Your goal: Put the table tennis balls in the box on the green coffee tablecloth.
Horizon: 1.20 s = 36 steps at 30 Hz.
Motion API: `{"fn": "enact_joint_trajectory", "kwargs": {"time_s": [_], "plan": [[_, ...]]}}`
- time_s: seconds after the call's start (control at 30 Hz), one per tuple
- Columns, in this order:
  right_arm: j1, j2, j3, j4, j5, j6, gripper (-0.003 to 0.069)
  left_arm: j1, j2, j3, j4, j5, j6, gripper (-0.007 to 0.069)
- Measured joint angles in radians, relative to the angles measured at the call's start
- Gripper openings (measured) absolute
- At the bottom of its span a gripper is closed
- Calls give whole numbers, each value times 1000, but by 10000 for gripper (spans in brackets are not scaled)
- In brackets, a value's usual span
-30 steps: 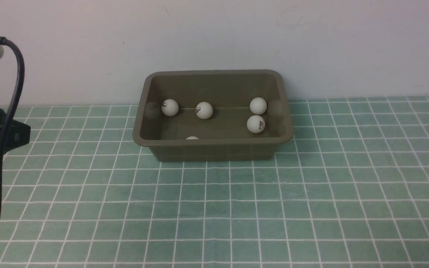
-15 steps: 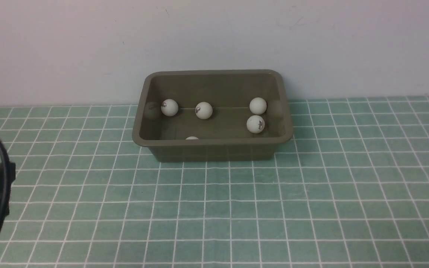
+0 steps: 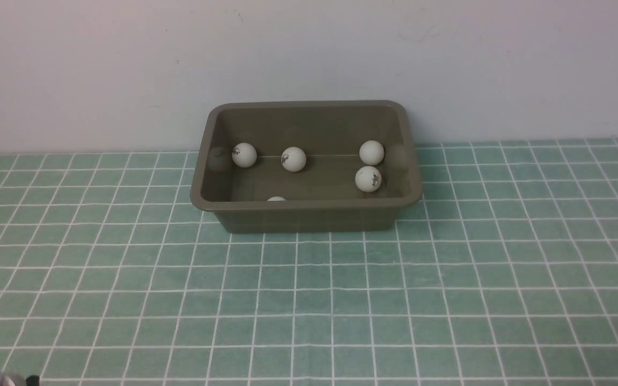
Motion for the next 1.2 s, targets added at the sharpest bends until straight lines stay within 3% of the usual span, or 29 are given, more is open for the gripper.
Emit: {"fn": "enact_joint_trajectory", "kwargs": {"time_s": [0.63,1.2], "plan": [[0,0,0,0,0,0,482,0,-328,141,-13,3,-53,395],[0,0,0,0,0,0,482,0,-345,140,-24,17,-62,395]]}}
